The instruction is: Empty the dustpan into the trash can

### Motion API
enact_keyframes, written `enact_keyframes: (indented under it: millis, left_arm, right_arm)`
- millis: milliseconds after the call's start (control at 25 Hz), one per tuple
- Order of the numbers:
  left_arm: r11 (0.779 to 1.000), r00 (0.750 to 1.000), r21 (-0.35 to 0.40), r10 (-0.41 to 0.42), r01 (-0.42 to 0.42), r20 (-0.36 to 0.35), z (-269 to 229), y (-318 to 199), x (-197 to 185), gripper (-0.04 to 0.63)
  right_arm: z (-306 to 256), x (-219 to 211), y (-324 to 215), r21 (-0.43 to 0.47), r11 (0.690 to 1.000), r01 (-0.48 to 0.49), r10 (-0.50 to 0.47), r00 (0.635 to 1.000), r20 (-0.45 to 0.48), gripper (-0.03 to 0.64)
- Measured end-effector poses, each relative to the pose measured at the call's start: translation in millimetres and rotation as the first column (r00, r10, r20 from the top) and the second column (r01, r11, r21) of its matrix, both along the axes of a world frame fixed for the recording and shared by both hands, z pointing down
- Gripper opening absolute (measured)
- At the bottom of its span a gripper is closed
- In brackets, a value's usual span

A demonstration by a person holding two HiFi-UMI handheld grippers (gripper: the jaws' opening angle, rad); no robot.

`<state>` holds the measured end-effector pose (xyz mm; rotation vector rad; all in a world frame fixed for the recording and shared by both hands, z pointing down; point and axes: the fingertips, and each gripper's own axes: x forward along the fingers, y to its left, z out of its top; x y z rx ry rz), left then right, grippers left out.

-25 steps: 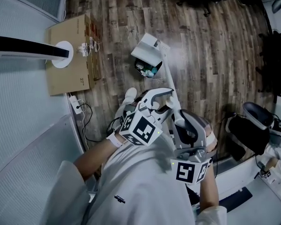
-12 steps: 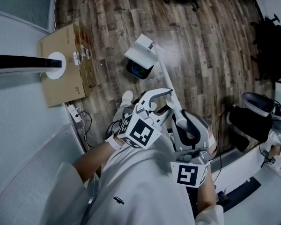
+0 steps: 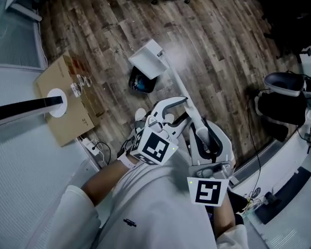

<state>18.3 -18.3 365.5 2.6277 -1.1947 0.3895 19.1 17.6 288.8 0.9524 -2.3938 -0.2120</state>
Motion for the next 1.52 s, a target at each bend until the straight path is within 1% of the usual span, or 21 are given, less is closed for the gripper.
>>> enact_keyframes:
  millis: [80, 160, 240, 320, 400, 480, 520, 600, 680, 800, 880, 1080, 1200, 1320, 1520]
  left_arm:
    - [1.000, 1.000, 0.010, 0.028, -0.028, 0.010, -2, -2, 12, 0.139]
    - [0.998, 0.998, 0.008, 0.055, -0.055, 0.017, -2, -3, 21, 0.122]
    - [0.997, 0.996, -0.005, 0.079, -0.079, 0.030, 1, 0, 25, 0.110]
    - [0.996, 0.995, -0.011, 0.091, -0.091, 0.046, 2, 4, 22, 0.103]
    - [0.996, 0.995, -0.012, 0.084, -0.083, 0.051, 1, 3, 19, 0.084]
    - [0.998, 0.997, -0.016, 0.057, -0.056, 0.059, 0, -2, 11, 0.061]
    - [0.999, 0.997, -0.018, 0.041, -0.040, 0.065, -1, -6, 7, 0.058]
    - [1.000, 0.997, -0.016, 0.012, -0.011, 0.072, -5, -12, 1, 0.029]
    - [1.000, 0.997, -0.018, -0.004, 0.006, 0.078, -6, -16, -2, 0.016]
    - [0.999, 0.996, -0.032, -0.019, 0.022, 0.087, -3, -19, -5, 0.008]
    - [0.998, 0.996, -0.047, -0.031, 0.035, 0.084, 0, -20, -7, 0.008]
    - [0.995, 0.997, -0.087, -0.044, 0.050, 0.063, 3, -26, -8, 0.008]
    - [0.993, 0.997, -0.105, -0.050, 0.056, 0.061, 7, -32, -4, 0.007]
    - [0.992, 0.997, -0.119, -0.044, 0.051, 0.062, 10, -37, 1, 0.008]
    - [0.982, 0.997, -0.180, -0.041, 0.052, 0.068, 19, -40, 6, 0.008]
  right_arm:
    - [-2, 13, -3, -0.005, 0.998, -0.069, 0.069, 0.997, 0.019, 0.127]
    - [-4, 27, -8, -0.014, 0.990, -0.140, 0.140, 0.989, 0.043, 0.127]
    - [-7, 40, -14, -0.026, 0.976, -0.216, 0.218, 0.971, 0.094, 0.127]
    - [-8, 54, -16, -0.033, 0.963, -0.266, 0.268, 0.956, 0.115, 0.127]
    - [-8, 70, -17, -0.031, 0.950, -0.312, 0.313, 0.942, 0.120, 0.127]
    - [-6, 83, -19, -0.032, 0.934, -0.357, 0.358, 0.925, 0.127, 0.127]
    - [-5, 90, -21, -0.036, 0.926, -0.377, 0.378, 0.917, 0.123, 0.127]
    - [1, 107, -23, -0.051, 0.908, -0.417, 0.420, 0.902, 0.100, 0.127]
    - [8, 124, -25, -0.070, 0.883, -0.464, 0.468, 0.880, 0.082, 0.127]
    - [21, 146, -29, -0.104, 0.834, -0.542, 0.550, 0.832, 0.075, 0.127]
    - [29, 159, -31, -0.121, 0.807, -0.578, 0.587, 0.807, 0.068, 0.127]
    - [53, 193, -31, -0.161, 0.755, -0.636, 0.650, 0.758, 0.054, 0.127]
    - [72, 217, -35, -0.192, 0.716, -0.672, 0.689, 0.723, 0.041, 0.127]
    - [98, 240, -39, -0.227, 0.676, -0.701, 0.721, 0.693, 0.007, 0.127]
    - [145, 269, -47, -0.289, 0.609, -0.738, 0.766, 0.642, -0.026, 0.127]
